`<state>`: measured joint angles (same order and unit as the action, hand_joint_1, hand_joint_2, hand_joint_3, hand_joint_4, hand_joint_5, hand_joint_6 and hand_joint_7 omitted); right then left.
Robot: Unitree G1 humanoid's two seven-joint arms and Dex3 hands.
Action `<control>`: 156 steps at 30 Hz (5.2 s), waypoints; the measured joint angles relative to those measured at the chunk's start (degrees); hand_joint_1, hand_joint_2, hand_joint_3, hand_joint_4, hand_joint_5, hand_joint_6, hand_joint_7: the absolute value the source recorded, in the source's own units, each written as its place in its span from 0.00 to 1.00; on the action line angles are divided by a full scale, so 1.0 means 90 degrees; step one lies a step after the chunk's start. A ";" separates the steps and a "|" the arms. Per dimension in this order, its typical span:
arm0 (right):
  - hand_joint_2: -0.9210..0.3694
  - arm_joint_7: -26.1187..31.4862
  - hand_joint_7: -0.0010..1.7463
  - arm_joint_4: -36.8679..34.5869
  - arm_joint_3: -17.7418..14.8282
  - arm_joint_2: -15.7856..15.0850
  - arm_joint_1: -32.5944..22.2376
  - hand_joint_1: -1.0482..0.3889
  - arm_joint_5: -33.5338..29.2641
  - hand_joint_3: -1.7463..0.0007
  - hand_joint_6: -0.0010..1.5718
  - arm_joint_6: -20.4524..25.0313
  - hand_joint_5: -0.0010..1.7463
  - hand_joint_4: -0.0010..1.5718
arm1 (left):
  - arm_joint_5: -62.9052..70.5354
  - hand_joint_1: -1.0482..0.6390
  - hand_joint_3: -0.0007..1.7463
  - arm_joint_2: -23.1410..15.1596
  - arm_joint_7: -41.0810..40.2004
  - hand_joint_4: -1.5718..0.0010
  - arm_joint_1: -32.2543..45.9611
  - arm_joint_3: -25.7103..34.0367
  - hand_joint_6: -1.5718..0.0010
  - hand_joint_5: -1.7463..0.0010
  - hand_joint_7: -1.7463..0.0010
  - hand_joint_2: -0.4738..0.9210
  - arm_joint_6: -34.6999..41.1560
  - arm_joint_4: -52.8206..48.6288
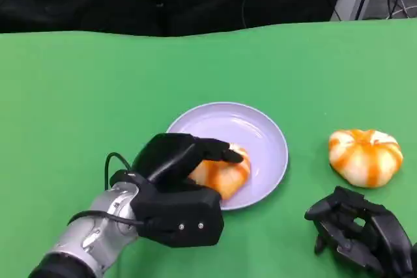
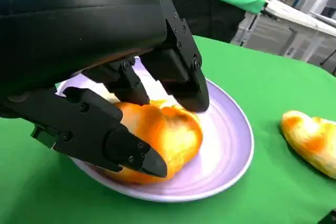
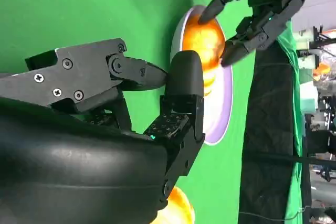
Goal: Grasp the bread from the table and place it into the plate.
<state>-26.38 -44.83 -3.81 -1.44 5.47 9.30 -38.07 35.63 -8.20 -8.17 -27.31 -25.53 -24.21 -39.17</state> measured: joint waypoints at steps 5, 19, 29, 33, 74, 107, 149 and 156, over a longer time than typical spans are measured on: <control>0.00 -0.0016 0.68 0.0014 -0.0003 0.0004 -0.0001 0.57 0.0009 0.71 0.45 0.0007 1.00 0.42 | -0.0043 0.32 0.13 0.0000 0.0329 0.60 0.0001 -0.0024 0.62 1.00 1.00 1.00 0.0108 0.0122; 0.00 -0.0046 0.67 0.0025 -0.0004 0.0014 -0.0011 0.59 0.0042 0.70 0.46 0.0013 1.00 0.43 | -0.0426 0.13 0.34 -0.0004 0.0832 0.83 0.0039 0.0081 0.78 1.00 1.00 1.00 0.0341 0.0354; 0.00 -0.0050 0.67 0.0015 -0.0004 0.0016 -0.0013 0.58 0.0054 0.70 0.46 0.0020 1.00 0.43 | -0.1276 0.12 0.39 0.0010 0.1366 0.85 0.0347 0.0539 0.81 1.00 1.00 1.00 0.0641 0.0936; 0.00 -0.0075 0.67 0.0008 -0.0003 0.0017 -0.0011 0.58 0.0054 0.71 0.46 0.0020 1.00 0.43 | -0.1632 0.12 0.39 0.0033 0.1475 0.84 0.0469 0.0748 0.81 0.99 1.00 1.00 0.0655 0.1104; 0.00 -0.0140 0.66 -0.0139 -0.0037 -0.0031 0.0058 0.56 0.0065 0.72 0.47 -0.0007 1.00 0.43 | -0.8011 0.29 0.20 0.0795 0.5072 0.58 0.3430 0.4655 0.63 0.97 0.98 1.00 -0.0840 0.2208; 0.00 -0.0491 0.63 -0.0373 -0.0254 -0.0136 0.0167 0.58 0.0193 0.71 0.49 0.0035 1.00 0.42 | -0.7555 0.76 0.35 0.0885 0.5293 0.50 0.3184 0.5713 0.52 0.99 0.99 0.99 -0.1047 0.0568; 0.00 -0.0672 0.65 -0.0628 -0.0410 -0.0230 0.0337 0.58 0.0237 0.71 0.47 0.0006 1.00 0.42 | -0.4708 0.65 0.65 0.0551 0.1714 0.48 0.2762 0.5088 0.45 0.04 0.21 0.75 -0.3439 -0.0823; 0.00 -0.0708 0.65 -0.0664 -0.0461 -0.0239 0.0364 0.57 0.0238 0.72 0.47 0.0006 1.00 0.42 | -0.4683 0.64 0.63 0.0545 0.1570 0.48 0.2753 0.5007 0.46 0.04 0.21 0.76 -0.3491 -0.0878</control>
<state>-32.74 -50.81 -7.96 -3.59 8.75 11.44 -38.02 -6.52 -3.30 5.96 -2.53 19.53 -55.63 -47.08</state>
